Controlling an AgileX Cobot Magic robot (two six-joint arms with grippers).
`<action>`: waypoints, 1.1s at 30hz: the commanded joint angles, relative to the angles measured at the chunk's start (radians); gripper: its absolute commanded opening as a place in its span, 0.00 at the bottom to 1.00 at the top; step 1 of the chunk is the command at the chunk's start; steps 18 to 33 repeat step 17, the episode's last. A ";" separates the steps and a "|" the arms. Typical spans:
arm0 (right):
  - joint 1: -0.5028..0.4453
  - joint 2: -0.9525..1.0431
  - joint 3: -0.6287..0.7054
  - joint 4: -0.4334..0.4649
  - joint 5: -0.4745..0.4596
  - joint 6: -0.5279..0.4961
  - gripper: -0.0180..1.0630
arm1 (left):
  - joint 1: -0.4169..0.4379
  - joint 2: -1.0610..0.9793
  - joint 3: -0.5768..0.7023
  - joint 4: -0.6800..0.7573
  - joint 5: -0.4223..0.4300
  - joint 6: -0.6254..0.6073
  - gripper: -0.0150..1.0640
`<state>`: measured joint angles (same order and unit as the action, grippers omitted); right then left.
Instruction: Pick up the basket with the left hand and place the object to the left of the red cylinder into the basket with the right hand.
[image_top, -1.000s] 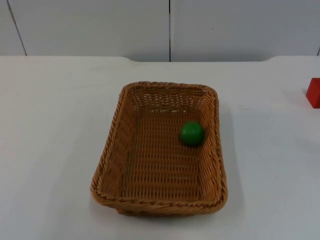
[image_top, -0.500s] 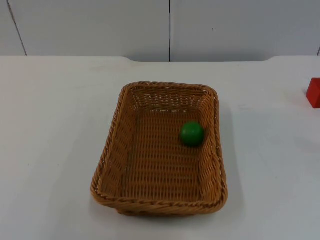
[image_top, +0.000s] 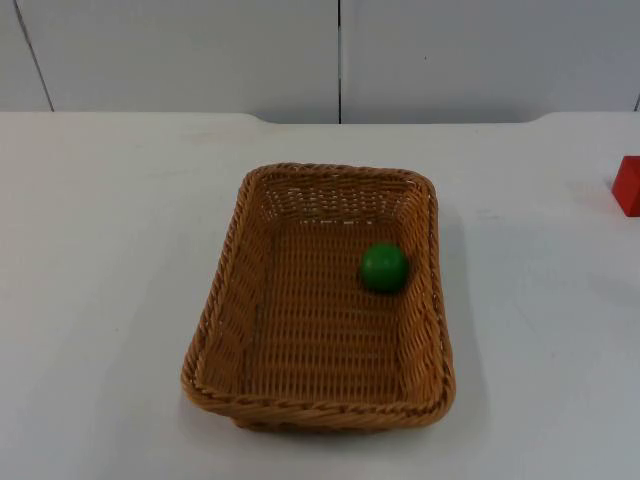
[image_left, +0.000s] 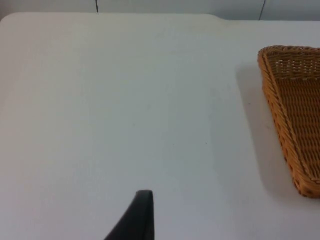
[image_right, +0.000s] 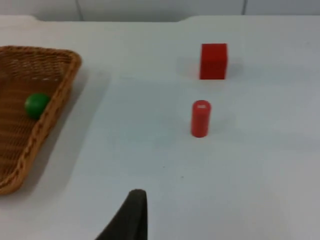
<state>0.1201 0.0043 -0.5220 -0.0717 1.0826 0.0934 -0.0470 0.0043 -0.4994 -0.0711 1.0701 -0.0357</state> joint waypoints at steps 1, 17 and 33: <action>-0.038 -0.004 0.005 0.002 -0.004 0.001 0.99 | 0.001 -0.004 0.005 0.006 0.001 -0.007 0.99; -0.057 -0.004 0.005 0.002 -0.004 0.001 0.99 | 0.023 -0.004 0.005 0.007 0.001 -0.007 0.99; -0.057 -0.004 0.005 0.002 -0.004 0.001 0.99 | 0.023 -0.004 0.005 0.007 0.001 -0.007 0.99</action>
